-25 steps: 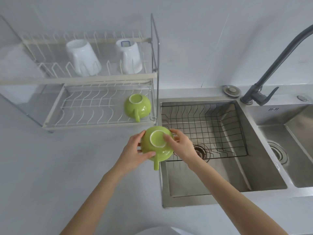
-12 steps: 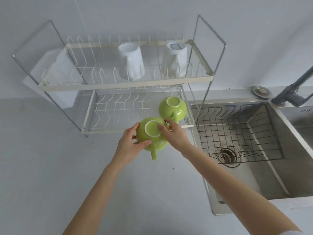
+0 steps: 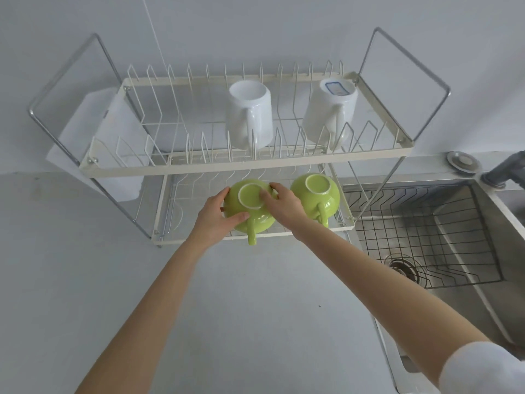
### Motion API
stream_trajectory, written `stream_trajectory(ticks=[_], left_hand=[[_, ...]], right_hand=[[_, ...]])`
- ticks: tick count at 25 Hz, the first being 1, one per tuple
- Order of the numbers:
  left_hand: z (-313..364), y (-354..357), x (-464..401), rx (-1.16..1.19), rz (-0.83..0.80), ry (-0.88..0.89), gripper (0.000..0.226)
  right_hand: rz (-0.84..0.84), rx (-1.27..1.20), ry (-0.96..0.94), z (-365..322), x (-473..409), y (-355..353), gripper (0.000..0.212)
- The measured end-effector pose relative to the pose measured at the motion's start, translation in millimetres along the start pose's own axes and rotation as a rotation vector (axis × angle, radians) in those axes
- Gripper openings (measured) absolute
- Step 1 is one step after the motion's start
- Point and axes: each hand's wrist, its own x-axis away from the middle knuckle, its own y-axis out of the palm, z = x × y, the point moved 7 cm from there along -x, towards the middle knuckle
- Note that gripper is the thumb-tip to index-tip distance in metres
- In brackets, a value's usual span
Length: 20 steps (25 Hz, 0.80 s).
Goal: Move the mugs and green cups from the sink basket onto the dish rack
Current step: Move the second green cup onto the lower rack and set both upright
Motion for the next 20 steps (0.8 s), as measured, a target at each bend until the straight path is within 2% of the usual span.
stream_trajectory(ticks=[8,13,20], left_hand=[[-13.2,3.5,-24.6,-0.039,-0.025,-0.04,0.069],[-12.5,5.8,-26.4,-0.096,-0.014,-0.035,0.069],[-5.9,8.3,-25.0,-0.206,-0.008,-0.01,0.057]], right_hand=[[-0.012,0.072,0.039,-1.3,-20.9,9.3,0.047],[-0.014,0.106,0.014,-0.8,-24.9,9.5,0.045],[0.043,0.193,-0.029,-0.5,-26.7,5.3,0.046]])
